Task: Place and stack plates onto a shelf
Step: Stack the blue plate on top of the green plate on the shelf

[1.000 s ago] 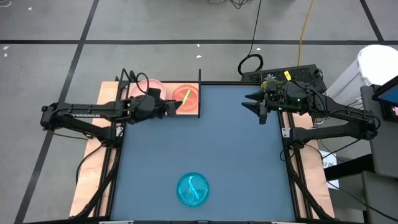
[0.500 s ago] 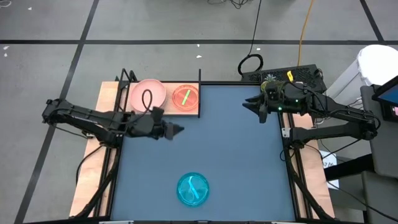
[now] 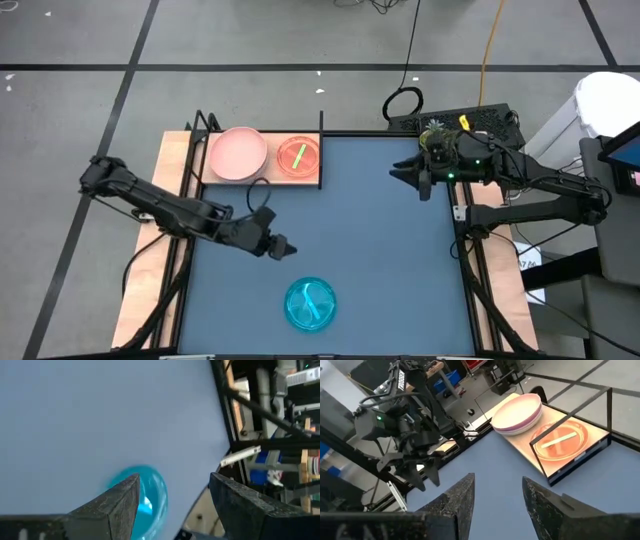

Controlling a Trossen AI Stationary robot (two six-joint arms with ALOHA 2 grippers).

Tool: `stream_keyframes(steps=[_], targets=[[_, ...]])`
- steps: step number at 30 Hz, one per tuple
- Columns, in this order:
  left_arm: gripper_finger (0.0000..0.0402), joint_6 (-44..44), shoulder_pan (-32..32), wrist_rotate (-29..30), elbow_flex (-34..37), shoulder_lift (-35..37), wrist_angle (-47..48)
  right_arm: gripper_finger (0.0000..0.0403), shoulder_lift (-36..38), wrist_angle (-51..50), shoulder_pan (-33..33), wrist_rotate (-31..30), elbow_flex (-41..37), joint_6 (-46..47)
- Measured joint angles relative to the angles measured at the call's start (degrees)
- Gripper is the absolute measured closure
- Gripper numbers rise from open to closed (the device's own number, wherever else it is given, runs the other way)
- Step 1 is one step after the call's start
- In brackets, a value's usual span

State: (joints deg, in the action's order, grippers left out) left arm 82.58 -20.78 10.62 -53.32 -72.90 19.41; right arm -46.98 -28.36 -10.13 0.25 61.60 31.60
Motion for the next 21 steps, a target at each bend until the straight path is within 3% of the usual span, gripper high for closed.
stream_keyframes(steps=[3, 11, 21], targets=[[0.0158, 2.92, -0.68, -0.28, 0.00, -0.41, -0.22, 0.0257, 0.02, 0.65, 0.00, 0.24, 0.00, -0.66], [0.0158, 3.88, -0.78, -3.09, 0.00, -0.64, -0.60, 0.0257, 0.15, 0.70, 0.00, 7.59, -0.02, -0.81], [0.0158, 5.85, -1.59, -3.88, 0.05, -3.23, 2.34, 0.0257, 0.15, -3.56, -0.02, 9.11, -0.02, 2.62]])
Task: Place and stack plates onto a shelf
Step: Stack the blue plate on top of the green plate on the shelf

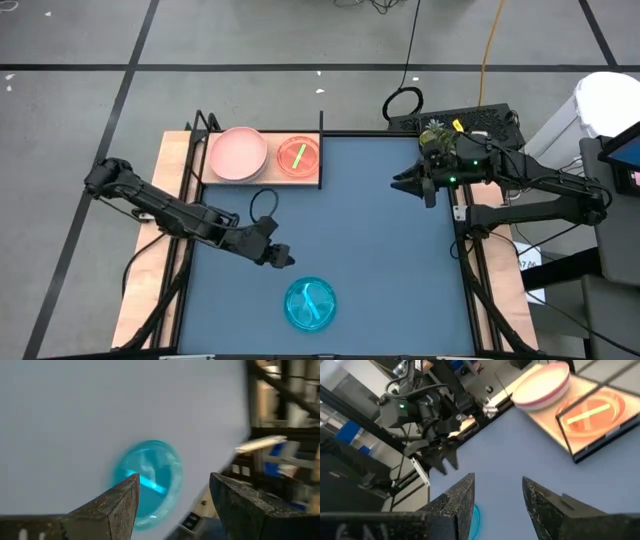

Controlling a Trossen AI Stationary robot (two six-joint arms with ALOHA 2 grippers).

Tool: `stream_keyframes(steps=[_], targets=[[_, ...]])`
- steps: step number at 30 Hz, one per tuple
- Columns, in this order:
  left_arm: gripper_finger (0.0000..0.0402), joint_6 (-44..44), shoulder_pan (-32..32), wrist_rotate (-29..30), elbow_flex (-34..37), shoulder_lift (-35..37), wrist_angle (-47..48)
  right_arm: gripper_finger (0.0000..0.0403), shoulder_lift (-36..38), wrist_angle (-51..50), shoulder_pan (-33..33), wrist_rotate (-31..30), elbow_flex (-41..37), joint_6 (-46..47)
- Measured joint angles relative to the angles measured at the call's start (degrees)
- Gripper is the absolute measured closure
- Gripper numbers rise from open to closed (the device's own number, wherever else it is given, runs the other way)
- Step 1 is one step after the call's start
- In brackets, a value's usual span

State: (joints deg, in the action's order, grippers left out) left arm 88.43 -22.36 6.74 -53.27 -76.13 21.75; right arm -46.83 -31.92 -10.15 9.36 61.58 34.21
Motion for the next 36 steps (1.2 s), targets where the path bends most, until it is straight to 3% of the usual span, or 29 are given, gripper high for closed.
stream_keyframes(steps=[12, 22, 36], targets=[[0.0158, 0.07, 1.38, -3.66, -0.07, -3.74, -4.91, 0.0257, 0.27, -6.76, 0.00, 1.45, -0.02, -7.92], [0.0158, 9.21, -1.47, -4.13, -0.07, -5.40, -2.71, 0.0257, 0.39, -7.68, 0.00, 1.40, -0.02, -8.07], [0.0158, 2.59, -5.11, -8.75, -0.06, -15.91, -5.96, 0.0257, 0.66, -8.70, 0.00, 1.44, -0.02, -6.83]])
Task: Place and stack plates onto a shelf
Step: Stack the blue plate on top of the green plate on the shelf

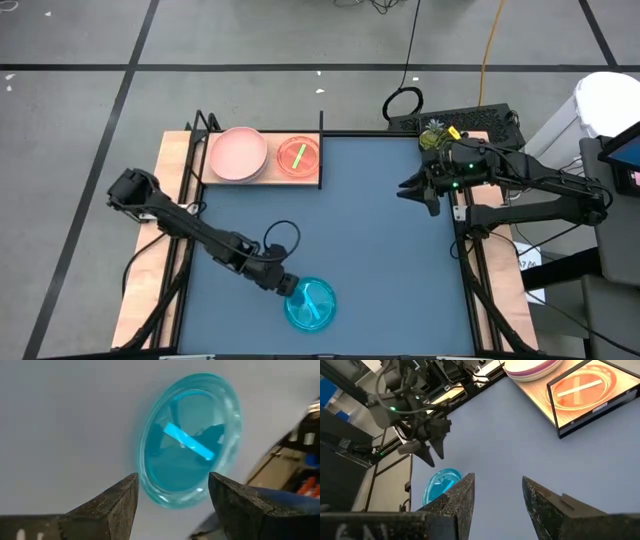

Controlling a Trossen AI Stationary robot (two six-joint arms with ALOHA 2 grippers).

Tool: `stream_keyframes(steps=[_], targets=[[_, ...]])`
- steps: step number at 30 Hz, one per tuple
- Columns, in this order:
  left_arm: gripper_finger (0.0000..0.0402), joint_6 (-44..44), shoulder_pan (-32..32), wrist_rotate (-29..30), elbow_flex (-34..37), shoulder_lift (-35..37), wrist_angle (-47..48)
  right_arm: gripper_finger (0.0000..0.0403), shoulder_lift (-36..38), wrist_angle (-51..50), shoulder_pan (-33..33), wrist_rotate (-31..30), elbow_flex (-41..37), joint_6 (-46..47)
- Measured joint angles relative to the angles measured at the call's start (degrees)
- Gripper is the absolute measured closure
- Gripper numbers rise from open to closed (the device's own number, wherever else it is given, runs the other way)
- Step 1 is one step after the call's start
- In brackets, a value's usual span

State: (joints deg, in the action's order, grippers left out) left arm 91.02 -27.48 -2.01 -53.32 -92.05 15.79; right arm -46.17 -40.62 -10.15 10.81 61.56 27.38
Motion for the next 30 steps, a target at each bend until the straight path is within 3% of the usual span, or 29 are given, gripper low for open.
stream_keyframes(steps=[19, 30], targets=[[0.0158, -10.03, 1.86, -2.60, 0.03, -8.09, -1.29, 0.0257, 0.00, -0.20, 0.01, -0.13, 0.00, -3.24], [0.0158, -13.13, 2.53, -2.54, 1.31, -8.62, -3.26, 0.0257, 0.00, -0.37, 0.00, -0.08, 0.00, -5.80]])
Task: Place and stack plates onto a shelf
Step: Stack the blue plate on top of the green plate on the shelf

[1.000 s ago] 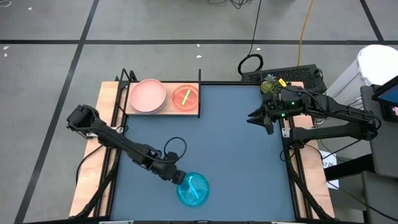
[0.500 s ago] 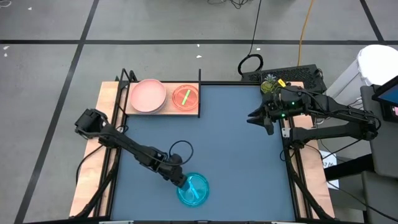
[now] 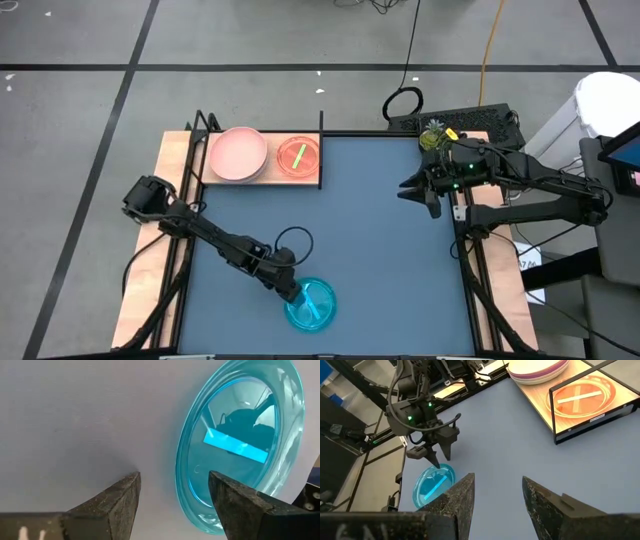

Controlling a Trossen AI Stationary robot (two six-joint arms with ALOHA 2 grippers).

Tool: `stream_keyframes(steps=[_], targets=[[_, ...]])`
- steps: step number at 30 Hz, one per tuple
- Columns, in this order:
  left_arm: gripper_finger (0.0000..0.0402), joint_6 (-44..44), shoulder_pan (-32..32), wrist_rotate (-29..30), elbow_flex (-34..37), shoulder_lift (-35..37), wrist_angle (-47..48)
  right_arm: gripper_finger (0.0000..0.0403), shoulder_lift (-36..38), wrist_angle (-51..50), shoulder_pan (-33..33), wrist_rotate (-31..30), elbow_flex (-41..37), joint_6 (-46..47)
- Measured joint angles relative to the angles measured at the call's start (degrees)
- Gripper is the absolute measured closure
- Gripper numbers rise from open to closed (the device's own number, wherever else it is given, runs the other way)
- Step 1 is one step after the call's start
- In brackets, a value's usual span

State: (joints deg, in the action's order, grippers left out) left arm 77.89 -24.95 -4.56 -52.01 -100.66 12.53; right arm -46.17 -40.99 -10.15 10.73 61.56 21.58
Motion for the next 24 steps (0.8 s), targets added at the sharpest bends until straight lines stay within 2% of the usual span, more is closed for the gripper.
stream_keyframes(steps=[7, 19, 24], targets=[[0.0164, 0.24, 0.05, -0.52, 1.97, -0.04, -4.55, 0.0257, -0.02, -0.02, 0.00, 0.02, 0.00, 0.00], [0.0267, -0.46, 0.07, 0.94, 1.97, -0.20, -4.51, 0.0257, -0.02, -0.02, 0.00, 0.03, 0.00, 0.00], [0.0285, -1.15, 0.02, 1.85, 1.95, -0.22, -3.69, 0.0257, -0.02, -0.02, 0.00, 0.03, 0.00, 0.00]])
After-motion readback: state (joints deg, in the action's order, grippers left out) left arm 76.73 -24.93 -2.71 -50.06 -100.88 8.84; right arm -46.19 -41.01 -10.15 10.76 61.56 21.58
